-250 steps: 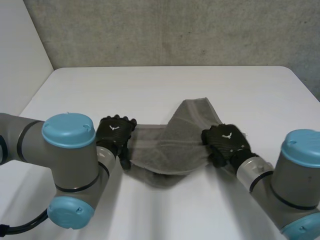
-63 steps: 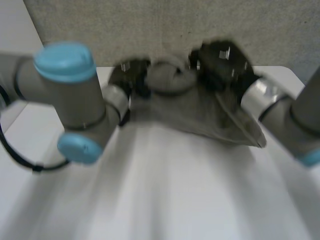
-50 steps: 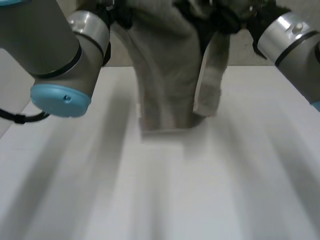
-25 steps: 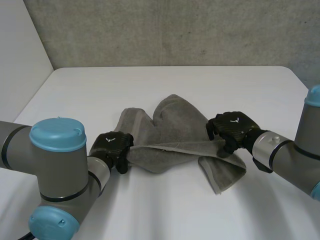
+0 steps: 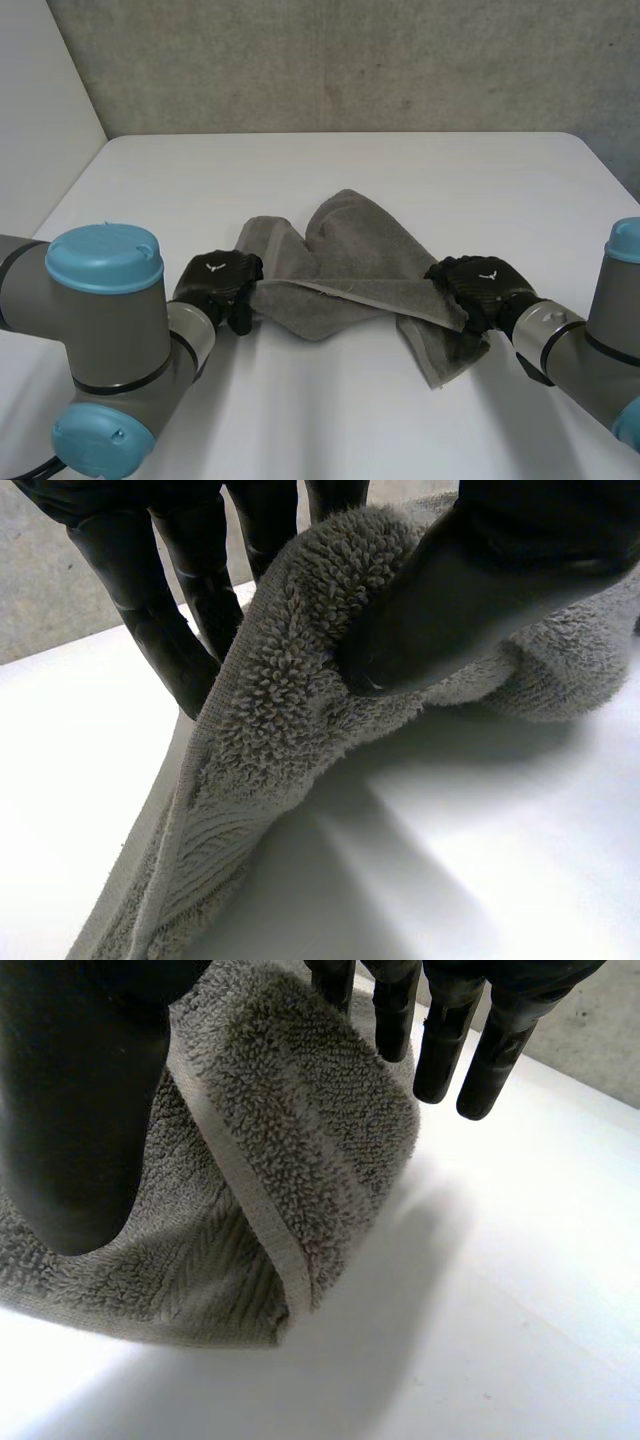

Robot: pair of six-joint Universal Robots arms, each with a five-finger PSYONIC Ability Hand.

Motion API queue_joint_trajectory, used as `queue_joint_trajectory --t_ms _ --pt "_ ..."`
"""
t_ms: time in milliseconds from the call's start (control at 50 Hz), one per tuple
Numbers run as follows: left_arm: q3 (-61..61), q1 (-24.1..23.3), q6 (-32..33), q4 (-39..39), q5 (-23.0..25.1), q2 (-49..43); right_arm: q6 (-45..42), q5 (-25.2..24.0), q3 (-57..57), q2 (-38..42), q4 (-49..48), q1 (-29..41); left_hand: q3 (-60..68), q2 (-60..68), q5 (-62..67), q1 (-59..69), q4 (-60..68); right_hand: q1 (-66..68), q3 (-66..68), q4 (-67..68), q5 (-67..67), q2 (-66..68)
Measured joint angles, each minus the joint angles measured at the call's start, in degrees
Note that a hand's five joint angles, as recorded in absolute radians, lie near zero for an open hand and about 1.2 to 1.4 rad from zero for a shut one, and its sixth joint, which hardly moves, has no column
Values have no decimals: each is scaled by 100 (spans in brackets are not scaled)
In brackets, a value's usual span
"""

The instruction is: Fold the towel.

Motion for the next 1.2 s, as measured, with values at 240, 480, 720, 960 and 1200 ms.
queue_joint_trajectory --t_ms 240,480,720,960,1200 --pt "38 71 0 7 2 -7 36 13 79 185 -535 -122 0 0 0 0 0 1257 1261 1228 1489 1224" --pt "721 358 169 76 26 -3 -60 220 -1505 352 -454 -118 1 0 0 0 0 6044 6162 6141 6276 6103" --pt "4922 979 1619 209 82 -381 -258 681 -5383 241 -1233 -53 6 224 81 0 34 6220 6162 6142 6276 6103" --pt "4778 931 1534 -225 138 -253 -255 105 -4563 117 -638 -31 12 242 181 64 33 6220 6162 6142 6315 6103" --pt "435 995 1609 515 153 417 -358 -269 -1476 -330 -218 -108 14 242 181 65 34 6220 6162 6143 6310 6103"
